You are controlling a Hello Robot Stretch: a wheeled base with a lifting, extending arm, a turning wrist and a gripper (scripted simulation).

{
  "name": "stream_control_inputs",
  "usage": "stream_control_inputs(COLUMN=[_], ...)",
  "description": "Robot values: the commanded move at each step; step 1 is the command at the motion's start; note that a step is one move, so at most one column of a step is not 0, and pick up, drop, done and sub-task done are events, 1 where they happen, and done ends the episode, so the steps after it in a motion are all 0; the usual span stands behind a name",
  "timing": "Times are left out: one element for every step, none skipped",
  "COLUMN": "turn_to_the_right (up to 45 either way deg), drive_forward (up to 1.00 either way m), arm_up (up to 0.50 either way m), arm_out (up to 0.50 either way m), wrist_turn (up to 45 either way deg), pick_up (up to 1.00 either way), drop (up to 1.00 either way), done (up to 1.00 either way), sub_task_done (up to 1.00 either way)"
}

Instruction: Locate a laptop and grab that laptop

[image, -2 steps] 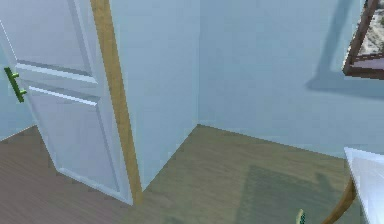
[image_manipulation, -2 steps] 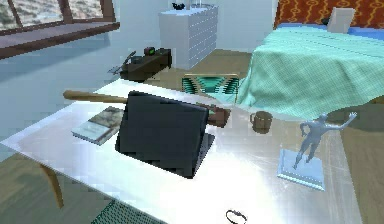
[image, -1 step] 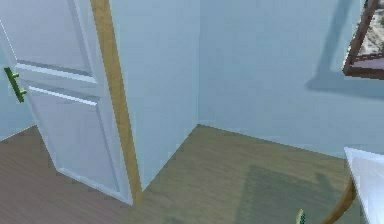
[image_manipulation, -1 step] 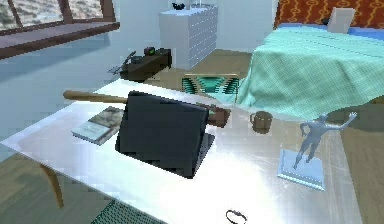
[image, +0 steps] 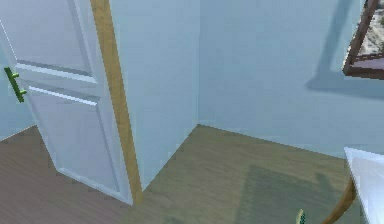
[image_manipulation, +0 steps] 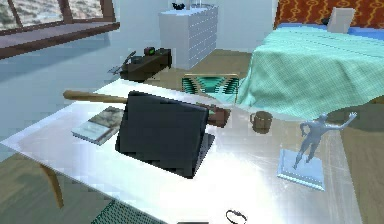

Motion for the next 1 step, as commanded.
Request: stream_control_inputs(turn_to_the_right=[0.0], drive_forward=[0.00], arm_up=[0.00], arm_out=[0.30], wrist_turn=[0.0], pick_up=[0.00], drop=[0.00], done=[0.00], sub_task_done=[0.00])
